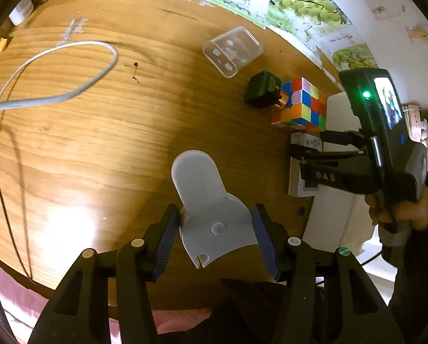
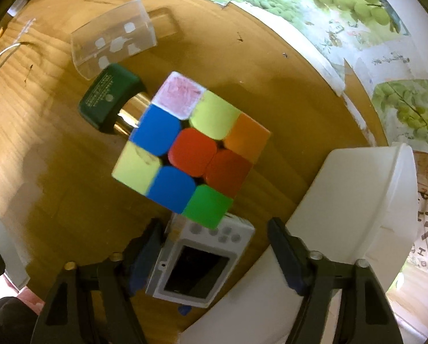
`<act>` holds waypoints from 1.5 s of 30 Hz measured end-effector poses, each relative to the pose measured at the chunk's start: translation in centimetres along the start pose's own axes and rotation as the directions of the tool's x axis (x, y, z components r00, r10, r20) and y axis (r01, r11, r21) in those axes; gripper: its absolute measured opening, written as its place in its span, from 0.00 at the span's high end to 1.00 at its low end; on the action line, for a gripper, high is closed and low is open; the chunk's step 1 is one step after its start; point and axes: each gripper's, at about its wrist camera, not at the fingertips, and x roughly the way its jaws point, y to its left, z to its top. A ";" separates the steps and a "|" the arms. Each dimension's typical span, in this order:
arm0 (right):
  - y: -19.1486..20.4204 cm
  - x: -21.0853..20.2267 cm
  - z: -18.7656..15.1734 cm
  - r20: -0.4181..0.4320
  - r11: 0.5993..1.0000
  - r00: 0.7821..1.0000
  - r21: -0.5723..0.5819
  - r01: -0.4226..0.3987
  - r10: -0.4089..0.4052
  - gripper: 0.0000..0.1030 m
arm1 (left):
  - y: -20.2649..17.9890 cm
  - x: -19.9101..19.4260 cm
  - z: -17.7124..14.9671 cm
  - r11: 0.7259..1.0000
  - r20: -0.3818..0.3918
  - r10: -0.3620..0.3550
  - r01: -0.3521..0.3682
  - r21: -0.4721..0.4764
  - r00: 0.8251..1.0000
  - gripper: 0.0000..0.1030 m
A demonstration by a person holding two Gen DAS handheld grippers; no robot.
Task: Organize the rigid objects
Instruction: 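Grasp the small white screen device with the right tool while the left tool holds the bracket, then carry the bracket and screen device into the white tray and open both tools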
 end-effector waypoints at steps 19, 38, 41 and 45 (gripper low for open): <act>-0.2 -2.4 -4.7 0.112 0.958 0.987 0.254 -0.137 0.111 0.40 | -0.5 -4.8 0.2 0.985 0.041 0.071 -0.076 0.156 0.997 0.46; -3.1 -11.4 -16.3 0.465 0.881 0.825 0.175 -0.440 0.320 0.42 | -7.0 -4.4 -0.6 0.985 0.148 0.162 -0.170 0.041 0.976 0.46; -3.6 -12.6 -16.4 0.498 0.888 0.795 0.098 -0.449 0.347 0.42 | -8.4 -4.6 -1.4 0.985 0.182 0.170 -0.175 0.008 0.968 0.46; -5.5 -14.4 -18.3 0.546 0.892 0.756 0.035 -0.451 0.361 0.42 | -11.0 -4.6 -2.3 0.982 0.229 0.187 -0.187 -0.023 0.955 0.46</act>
